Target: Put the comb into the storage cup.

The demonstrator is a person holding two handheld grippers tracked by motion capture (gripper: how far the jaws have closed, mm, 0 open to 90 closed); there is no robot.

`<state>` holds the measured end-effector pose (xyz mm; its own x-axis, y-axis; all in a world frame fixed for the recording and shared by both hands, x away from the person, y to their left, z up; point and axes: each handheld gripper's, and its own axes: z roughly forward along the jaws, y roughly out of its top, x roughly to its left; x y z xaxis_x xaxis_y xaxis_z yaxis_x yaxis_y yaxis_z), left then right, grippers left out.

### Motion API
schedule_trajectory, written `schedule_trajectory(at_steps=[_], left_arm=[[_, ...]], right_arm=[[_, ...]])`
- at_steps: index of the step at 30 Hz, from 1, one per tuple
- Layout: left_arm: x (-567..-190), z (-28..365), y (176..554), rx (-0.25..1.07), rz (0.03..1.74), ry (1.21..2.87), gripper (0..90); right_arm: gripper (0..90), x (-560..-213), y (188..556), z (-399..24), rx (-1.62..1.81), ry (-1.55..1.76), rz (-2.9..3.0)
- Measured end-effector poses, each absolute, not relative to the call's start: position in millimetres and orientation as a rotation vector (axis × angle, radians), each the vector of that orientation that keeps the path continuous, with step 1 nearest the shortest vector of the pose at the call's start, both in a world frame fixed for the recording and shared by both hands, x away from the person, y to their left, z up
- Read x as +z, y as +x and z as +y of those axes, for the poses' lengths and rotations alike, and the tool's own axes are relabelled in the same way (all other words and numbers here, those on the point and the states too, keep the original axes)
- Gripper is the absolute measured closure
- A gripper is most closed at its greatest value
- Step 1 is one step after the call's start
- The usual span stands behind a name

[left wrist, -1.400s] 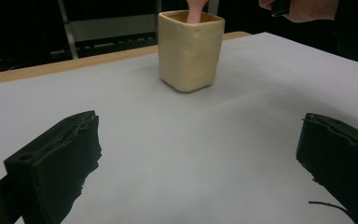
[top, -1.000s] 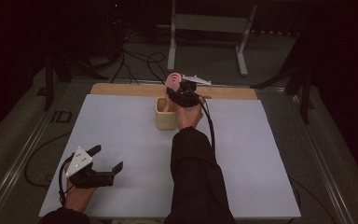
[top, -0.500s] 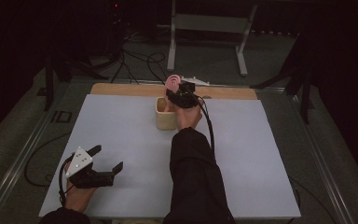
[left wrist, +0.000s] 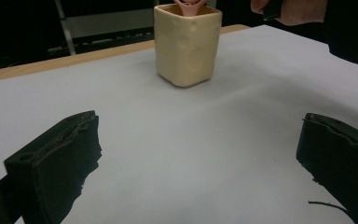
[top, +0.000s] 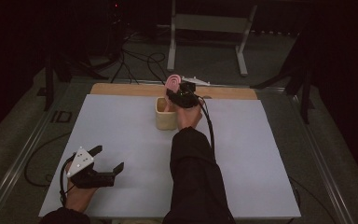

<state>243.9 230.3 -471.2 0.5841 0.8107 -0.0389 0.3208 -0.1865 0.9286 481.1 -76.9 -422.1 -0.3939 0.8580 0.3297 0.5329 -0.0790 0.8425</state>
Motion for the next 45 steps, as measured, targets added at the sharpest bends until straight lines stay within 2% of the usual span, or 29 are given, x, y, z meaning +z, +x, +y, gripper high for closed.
schedule_trajectory(at_steps=[26,41,45], left_arm=[[-472.6,229.7,244.6,0.579,0.94,1.78,0.2],[-473.0,229.5,242.4,0.586,0.941,1.791,0.2],[-473.4,228.8,242.7,0.583,0.943,1.791,0.2]], right_arm=[[61.4,-426.7,486.7,-80.1,1.447,1.532,1.878],[45.6,-427.6,486.0,-79.1,1.421,1.533,1.897],[37.9,-426.5,485.8,-82.9,1.424,1.537,1.913]])
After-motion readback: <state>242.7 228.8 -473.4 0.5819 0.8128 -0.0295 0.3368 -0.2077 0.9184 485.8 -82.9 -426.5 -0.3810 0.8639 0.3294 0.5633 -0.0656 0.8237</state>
